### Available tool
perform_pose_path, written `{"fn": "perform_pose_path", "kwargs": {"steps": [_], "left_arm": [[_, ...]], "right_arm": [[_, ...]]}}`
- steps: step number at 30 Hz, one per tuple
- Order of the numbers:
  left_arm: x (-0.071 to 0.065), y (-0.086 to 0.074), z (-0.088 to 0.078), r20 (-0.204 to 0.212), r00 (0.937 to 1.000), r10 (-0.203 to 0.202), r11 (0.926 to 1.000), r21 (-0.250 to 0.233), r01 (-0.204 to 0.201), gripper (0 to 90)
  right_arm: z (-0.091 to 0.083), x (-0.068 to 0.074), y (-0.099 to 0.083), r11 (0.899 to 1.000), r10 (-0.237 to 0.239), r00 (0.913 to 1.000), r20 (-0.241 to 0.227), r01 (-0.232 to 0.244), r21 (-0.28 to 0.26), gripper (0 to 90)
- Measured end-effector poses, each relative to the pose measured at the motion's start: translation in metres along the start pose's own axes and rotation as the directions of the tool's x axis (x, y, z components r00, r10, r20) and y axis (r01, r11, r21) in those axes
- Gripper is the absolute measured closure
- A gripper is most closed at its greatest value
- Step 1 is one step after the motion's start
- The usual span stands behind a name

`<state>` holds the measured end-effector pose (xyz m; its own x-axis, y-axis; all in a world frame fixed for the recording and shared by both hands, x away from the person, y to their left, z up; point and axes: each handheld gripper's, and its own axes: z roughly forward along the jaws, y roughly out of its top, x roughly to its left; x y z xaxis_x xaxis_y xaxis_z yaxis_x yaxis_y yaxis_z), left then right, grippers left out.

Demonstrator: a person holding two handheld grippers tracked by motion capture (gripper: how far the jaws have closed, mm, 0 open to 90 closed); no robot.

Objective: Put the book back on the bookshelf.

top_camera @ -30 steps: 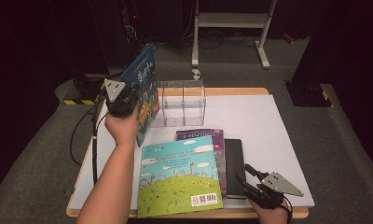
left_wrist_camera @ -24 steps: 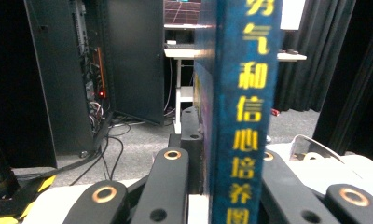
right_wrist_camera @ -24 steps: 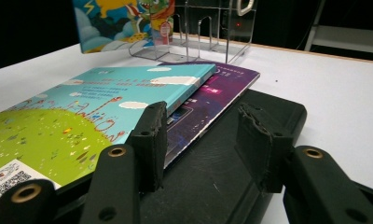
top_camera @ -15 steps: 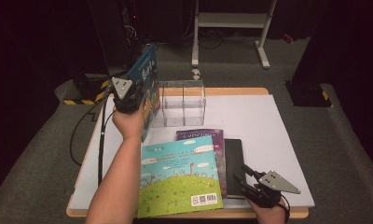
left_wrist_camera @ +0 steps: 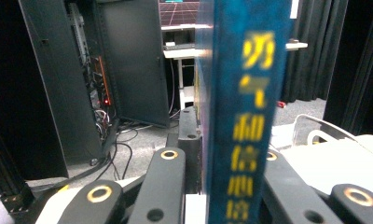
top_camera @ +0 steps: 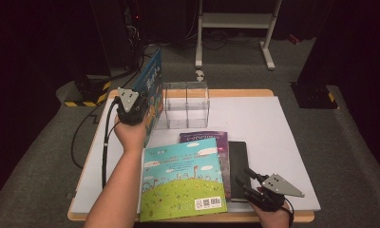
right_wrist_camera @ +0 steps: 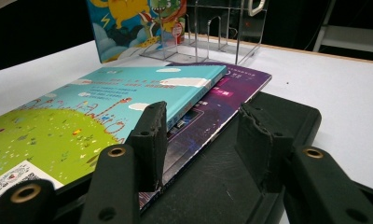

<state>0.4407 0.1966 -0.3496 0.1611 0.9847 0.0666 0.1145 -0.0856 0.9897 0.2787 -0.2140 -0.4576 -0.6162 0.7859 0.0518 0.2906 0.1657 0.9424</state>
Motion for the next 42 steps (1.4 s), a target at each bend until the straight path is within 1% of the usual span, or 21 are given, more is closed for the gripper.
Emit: {"fn": "perform_pose_path", "kwargs": {"steps": [6,12,16,17,18,19,23,26,28,33,34,38,42], "left_arm": [[0.005,-0.003,-0.005,-0.004,1.0000,-0.004,0.9999,0.011,0.004,79.3],[0.009,-0.001,-0.002,0.006,0.9998,-0.018,0.9996,0.021,0.018,75.9],[0.011,-0.001,0.004,0.013,0.9985,-0.053,0.9976,0.045,0.053,75.5],[0.012,-0.001,0.006,0.007,0.9981,-0.061,0.9970,0.049,0.061,76.3],[0.012,-0.001,0.007,0.005,0.9976,-0.069,0.9964,0.048,0.069,78.9],[0.011,-0.001,0.008,-0.004,0.9978,-0.067,0.9966,0.048,0.067,80.5],[0.009,0.002,0.011,-0.021,0.9984,-0.053,0.9969,0.057,0.054,81.5],[0.008,0.002,0.014,-0.039,0.9971,-0.066,0.9964,0.051,0.068,81.8],[0.007,0.001,0.016,-0.049,0.9967,-0.065,0.9965,0.050,0.067,81.9],[0.005,0.002,0.020,-0.075,0.9959,-0.050,0.9973,0.050,0.054,81.9],[0.005,0.002,0.022,-0.086,0.9954,-0.042,0.9976,0.050,0.047,81.8],[0.005,0.001,0.022,-0.121,0.9922,-0.033,0.9977,0.054,0.040,81.8],[0.006,0.000,0.021,-0.136,0.9905,-0.022,0.9981,0.054,0.030,81.3]], "right_arm": [[0.002,-0.001,0.000,1.000,0.006,1.0000,-0.003,-0.006,0.003,52.7],[0.003,0.002,0.000,1.000,0.000,1.0000,-0.007,0.000,0.007,52.7],[0.004,0.002,0.000,1.000,0.000,1.0000,-0.007,0.000,0.008,52.7],[0.004,0.002,0.000,1.000,0.001,1.0000,-0.007,-0.001,0.008,52.6],[0.004,0.002,0.000,1.000,0.001,1.0000,-0.008,-0.001,0.008,52.7],[0.004,0.001,0.000,1.000,0.003,1.0000,-0.007,-0.003,0.008,52.7],[0.003,0.000,0.000,1.000,0.004,1.0000,-0.007,-0.004,0.004,52.7],[0.002,-0.001,0.000,1.000,0.008,0.9999,-0.008,-0.008,0.002,52.7],[0.002,-0.001,0.000,1.000,0.008,0.9999,-0.008,-0.008,0.001,52.7],[0.002,-0.002,0.000,1.000,0.012,0.9999,-0.008,-0.012,0.001,52.8],[0.003,-0.003,0.000,1.000,0.012,0.9999,-0.008,-0.012,0.001,52.8],[0.003,-0.004,0.000,1.000,0.020,0.9997,-0.010,-0.020,-0.001,52.8],[0.003,-0.004,0.000,1.000,0.025,0.9996,-0.012,-0.025,-0.004,52.8]]}}
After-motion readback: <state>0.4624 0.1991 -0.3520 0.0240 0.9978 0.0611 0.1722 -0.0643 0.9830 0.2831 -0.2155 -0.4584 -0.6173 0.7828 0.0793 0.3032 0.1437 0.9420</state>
